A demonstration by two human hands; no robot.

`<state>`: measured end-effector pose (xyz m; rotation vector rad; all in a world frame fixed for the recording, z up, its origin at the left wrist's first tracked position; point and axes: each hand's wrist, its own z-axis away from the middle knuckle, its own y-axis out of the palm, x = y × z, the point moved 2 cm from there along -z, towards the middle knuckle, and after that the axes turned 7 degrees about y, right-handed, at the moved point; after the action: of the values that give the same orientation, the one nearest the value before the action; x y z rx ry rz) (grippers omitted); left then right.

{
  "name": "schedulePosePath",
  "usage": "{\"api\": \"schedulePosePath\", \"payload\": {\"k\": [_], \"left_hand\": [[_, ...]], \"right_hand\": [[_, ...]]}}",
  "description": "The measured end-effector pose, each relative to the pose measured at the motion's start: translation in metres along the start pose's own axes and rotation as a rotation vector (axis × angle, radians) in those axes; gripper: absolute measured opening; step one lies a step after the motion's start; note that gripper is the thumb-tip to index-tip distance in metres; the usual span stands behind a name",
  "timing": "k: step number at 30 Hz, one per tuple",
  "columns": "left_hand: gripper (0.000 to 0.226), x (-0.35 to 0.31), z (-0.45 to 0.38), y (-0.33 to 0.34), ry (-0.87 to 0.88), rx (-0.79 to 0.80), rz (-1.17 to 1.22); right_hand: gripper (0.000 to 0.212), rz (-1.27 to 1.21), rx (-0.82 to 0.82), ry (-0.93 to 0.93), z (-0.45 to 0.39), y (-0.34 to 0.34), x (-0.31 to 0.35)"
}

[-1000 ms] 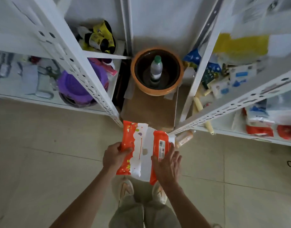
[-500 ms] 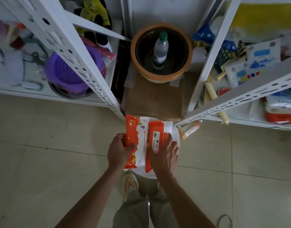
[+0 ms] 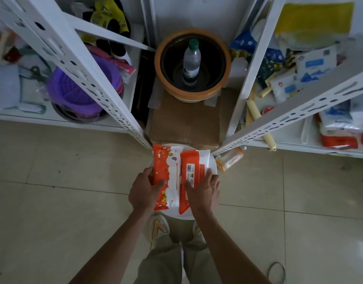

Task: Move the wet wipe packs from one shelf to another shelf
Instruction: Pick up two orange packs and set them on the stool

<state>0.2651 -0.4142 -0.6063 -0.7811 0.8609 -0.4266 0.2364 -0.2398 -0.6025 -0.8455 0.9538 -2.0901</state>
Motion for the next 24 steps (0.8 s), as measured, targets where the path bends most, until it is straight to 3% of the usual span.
{"api": "schedulePosePath", "payload": {"k": [10, 17, 20, 24], "left_hand": [[0.056, -0.005, 0.005, 0.005, -0.043, -0.063, -0.044], [0.063, -0.036, 0.022, -0.016, -0.006, 0.000, -0.119], [0.053, -0.081, 0.050, -0.048, 0.060, -0.071, 0.019], [0.017, -0.176, 0.111, -0.116, 0.219, -0.064, 0.329]], "right_hand": [[0.089, -0.015, 0.027, 0.020, -0.001, 0.001, 0.001], [0.084, -0.015, 0.091, -0.021, 0.012, -0.038, 0.013], [0.073, -0.113, 0.082, -0.084, 0.039, -0.082, 0.022], [0.054, -0.334, 0.105, -0.195, 0.095, -0.178, 0.033]]}}
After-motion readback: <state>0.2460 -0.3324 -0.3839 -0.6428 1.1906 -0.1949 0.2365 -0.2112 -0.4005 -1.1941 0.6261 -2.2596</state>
